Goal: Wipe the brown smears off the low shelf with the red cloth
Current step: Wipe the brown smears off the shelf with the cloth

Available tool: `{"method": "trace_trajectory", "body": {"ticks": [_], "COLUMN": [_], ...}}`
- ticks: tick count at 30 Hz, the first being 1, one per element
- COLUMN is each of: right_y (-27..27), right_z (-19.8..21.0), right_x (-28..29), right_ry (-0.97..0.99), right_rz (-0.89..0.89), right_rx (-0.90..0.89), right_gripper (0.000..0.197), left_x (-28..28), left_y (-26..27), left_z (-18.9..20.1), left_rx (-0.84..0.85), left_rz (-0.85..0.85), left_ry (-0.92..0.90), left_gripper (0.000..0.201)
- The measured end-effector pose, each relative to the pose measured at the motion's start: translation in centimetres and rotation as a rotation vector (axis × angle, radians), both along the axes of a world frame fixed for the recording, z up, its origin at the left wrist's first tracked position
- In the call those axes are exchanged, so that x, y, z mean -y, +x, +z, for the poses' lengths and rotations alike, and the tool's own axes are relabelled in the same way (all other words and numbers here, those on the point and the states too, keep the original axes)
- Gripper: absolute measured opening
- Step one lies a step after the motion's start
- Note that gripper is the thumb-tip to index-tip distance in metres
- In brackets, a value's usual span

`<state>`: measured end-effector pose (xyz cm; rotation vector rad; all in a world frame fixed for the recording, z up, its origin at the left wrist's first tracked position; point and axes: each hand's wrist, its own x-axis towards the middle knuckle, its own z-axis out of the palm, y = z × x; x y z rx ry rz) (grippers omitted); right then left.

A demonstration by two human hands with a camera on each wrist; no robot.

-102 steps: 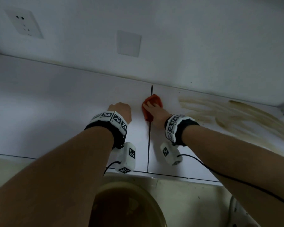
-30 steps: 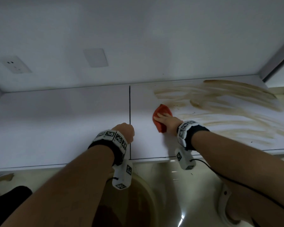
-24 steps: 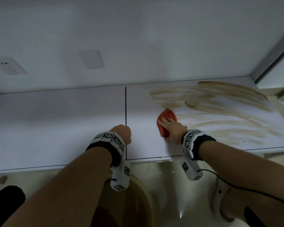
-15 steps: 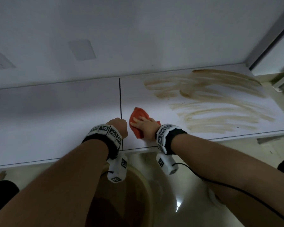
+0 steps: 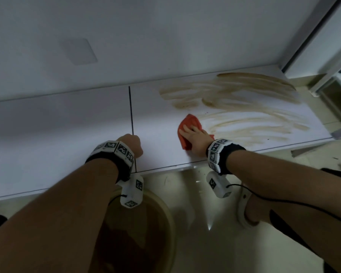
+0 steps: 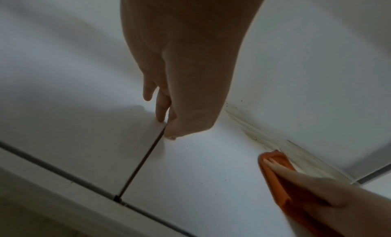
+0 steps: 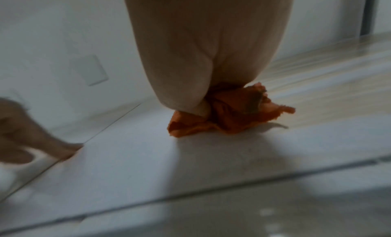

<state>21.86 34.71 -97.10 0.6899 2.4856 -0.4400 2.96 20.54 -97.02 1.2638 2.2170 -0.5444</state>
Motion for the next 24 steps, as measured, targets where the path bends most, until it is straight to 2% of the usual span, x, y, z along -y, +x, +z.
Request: {"method": "trace_trajectory", "body": {"ticks": [5,8,10,12,16,20,24], "right_y": [-3.2,-6.2,-7.2,-7.2,-4.7,-0.9,1.9], "right_z": [-0.7,-1.4,-1.6,-1.6,-0.7,0.3,1.0], "right_x": [5.0,6.4,5.9,4.7,1.4,-0.1,1.9], "right_ry": [0.035,0.083,0.092,0.079,0.057,0.021,0.01], "right_rz": [0.28,0.334,0.33,0.319,0.175,0.032,0.073], "right_rx": [-0.039,-0.004,-0.013,-0.036,-0.049,0.017,0.068], "right_gripper": [0.08,0.08,0.079,0.08,0.075,0.075,0.079], "left_x": [0.1,0.2,0.3,0.4,0.9,1.1,0.6], "left_y": [0.5,0.8,0.9,0.6,0.4,1.5,2.8], "left_z": [0.0,0.0,0.2,0.3,0.6,1.4,2.6], "left_rx": [-0.042,-0.06,-0.05,-0.024,0.008,0.014,0.053], "left_rz": [-0.021,-0.033,-0.006,0.029,0.068,0.091,0.097], "left_ry": [-0.005,0.012,0.011,0.008,-0.01,-0.01,0.01], "left_gripper": [0.02,0.015,0.018,0.029,0.042,0.041,0.038]}}
